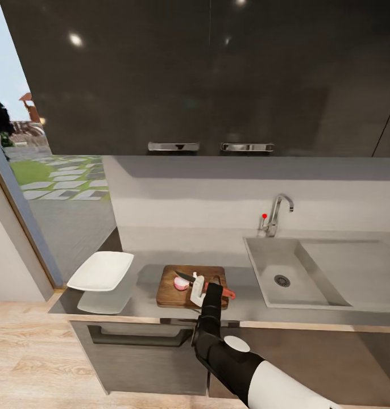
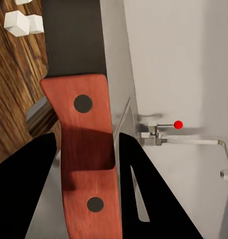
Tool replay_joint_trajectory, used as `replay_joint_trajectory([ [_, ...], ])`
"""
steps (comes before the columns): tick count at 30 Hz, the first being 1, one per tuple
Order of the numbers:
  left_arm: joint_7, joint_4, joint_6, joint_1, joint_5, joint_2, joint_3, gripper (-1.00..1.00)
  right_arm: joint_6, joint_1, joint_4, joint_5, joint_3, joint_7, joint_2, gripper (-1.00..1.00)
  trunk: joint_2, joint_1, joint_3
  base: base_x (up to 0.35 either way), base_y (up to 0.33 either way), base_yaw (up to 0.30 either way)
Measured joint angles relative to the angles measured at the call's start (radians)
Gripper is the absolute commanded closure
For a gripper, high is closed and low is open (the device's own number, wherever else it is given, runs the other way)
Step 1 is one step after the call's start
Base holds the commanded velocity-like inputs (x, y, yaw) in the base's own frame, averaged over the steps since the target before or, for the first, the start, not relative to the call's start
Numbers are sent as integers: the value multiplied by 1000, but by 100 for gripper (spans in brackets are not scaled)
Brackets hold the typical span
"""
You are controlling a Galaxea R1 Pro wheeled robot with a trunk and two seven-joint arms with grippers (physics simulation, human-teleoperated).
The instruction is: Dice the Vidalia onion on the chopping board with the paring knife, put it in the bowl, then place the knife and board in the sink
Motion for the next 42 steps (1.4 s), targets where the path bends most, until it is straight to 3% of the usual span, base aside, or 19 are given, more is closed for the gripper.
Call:
replay_joint_trajectory([
  [42,-1,2,2,0,0,-1,0,-100,-1,0,32,0,0,0,0,100,0,0,0,0,9,0],
])
